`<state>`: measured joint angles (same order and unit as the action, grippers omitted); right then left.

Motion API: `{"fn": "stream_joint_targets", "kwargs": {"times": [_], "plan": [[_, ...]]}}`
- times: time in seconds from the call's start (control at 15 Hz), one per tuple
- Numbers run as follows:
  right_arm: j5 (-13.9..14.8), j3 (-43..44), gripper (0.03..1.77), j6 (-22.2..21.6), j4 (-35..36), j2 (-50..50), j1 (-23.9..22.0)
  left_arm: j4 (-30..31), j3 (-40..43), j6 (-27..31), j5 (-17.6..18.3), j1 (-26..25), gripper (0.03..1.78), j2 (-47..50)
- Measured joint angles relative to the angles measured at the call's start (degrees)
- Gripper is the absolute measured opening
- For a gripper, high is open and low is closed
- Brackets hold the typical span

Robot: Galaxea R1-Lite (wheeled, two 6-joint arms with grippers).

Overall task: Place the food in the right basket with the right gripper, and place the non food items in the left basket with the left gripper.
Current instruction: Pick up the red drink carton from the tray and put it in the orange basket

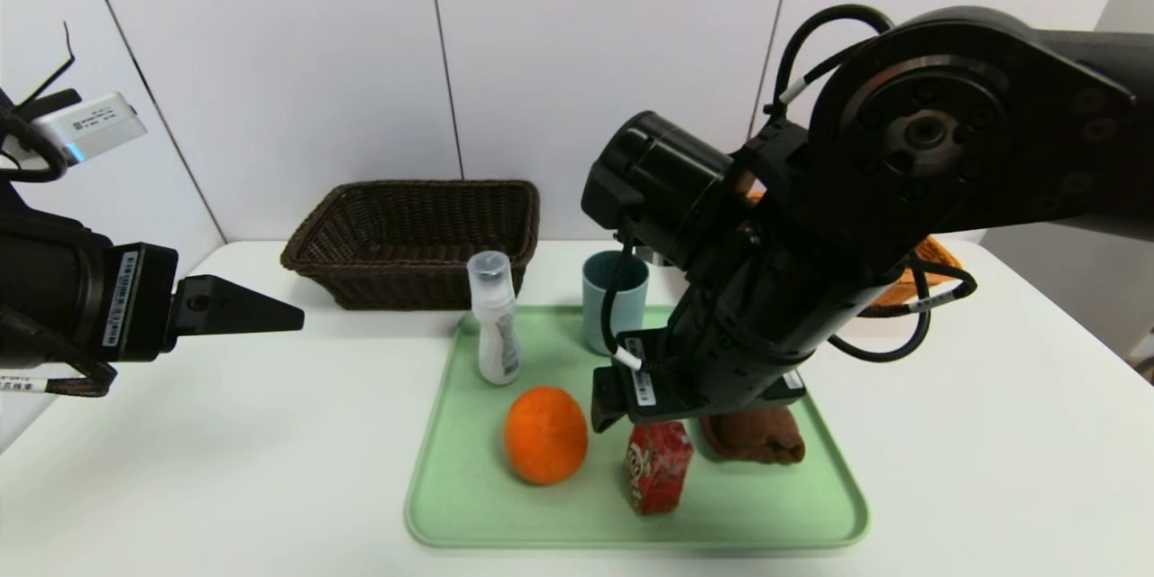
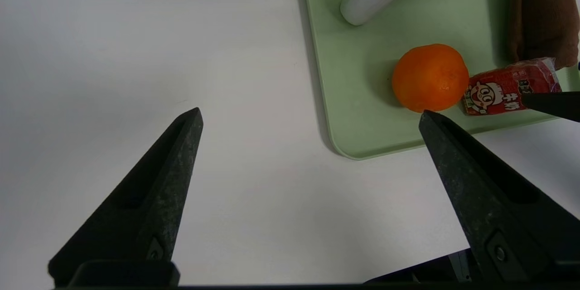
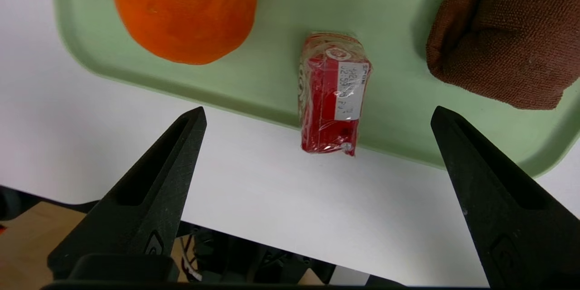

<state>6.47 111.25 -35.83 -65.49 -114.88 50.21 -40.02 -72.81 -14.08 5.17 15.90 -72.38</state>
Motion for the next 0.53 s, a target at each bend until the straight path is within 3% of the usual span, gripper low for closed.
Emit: {"fn": "stream_joint_targets", "kwargs": {"times": [0.53], "plan": [[-0.9, 0.0, 1.71, -0.8, -0.4, -4.3, -0.4, -0.2, 0.2, 0.0, 0.0, 0.0, 1.69, 0.9]]}}
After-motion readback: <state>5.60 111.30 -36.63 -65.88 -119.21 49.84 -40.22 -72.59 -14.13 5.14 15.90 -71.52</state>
